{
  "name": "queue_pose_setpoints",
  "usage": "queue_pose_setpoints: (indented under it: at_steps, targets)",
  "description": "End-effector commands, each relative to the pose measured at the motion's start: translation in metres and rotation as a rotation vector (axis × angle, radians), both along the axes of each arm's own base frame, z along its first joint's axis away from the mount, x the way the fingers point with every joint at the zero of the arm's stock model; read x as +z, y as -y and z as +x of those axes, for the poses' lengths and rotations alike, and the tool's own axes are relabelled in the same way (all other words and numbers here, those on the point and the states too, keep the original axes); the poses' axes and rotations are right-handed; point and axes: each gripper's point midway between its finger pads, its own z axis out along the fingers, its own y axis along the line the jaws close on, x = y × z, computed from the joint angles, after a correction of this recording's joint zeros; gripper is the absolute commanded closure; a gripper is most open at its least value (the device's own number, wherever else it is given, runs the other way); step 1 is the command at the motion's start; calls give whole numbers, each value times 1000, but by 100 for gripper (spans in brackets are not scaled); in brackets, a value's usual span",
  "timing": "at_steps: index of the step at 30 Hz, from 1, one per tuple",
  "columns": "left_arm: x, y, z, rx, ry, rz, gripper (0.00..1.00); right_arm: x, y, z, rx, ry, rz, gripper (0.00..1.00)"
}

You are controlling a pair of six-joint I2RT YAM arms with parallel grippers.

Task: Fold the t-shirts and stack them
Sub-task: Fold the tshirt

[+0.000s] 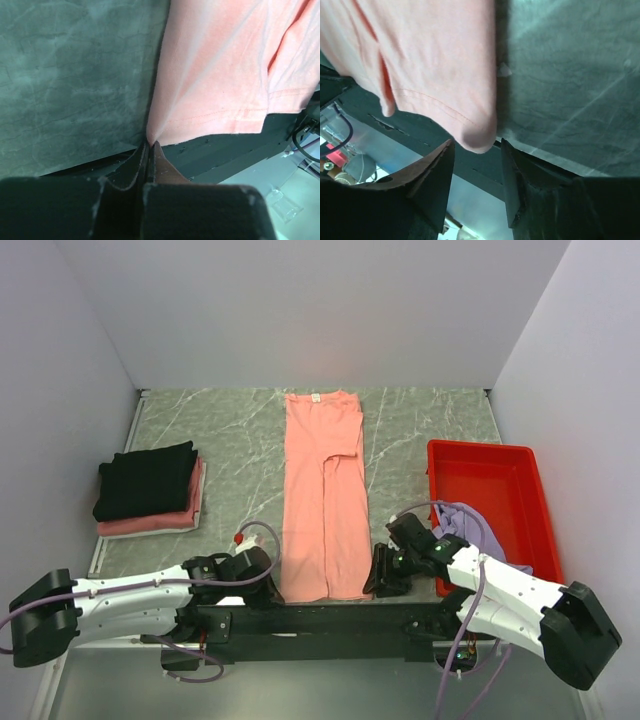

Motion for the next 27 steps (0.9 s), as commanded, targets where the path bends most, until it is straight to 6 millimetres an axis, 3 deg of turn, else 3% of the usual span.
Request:
queue_pose_setpoints:
  at_steps: [1,8,11,16,19,24,27]
  targets:
    - [2,3,-6,-7,-18,-25,99,-6,0,-4,-25,-27,-14,54]
    - [-7,-3,-11,13,-39,-47,99,-16,-3,-9,-32,-55,5,62]
    - [-6,-3,-12,22,-46,-63,99,-18,-5,-11,-22,-66,7,72]
    - [-4,-8,-12,39,-48,-56,99,-20,-4,-17,-8,-75,5,100]
    - [-1,-10,-12,46,-43,-57,99,-15,-3,-15,2,-53,4,100]
    - [19,2,-5,22,4,-107,99,9,-8,9,54,66,-11,100]
    - [33,7,11,50,74,-90,99,21,-14,22,62,116,-1,100]
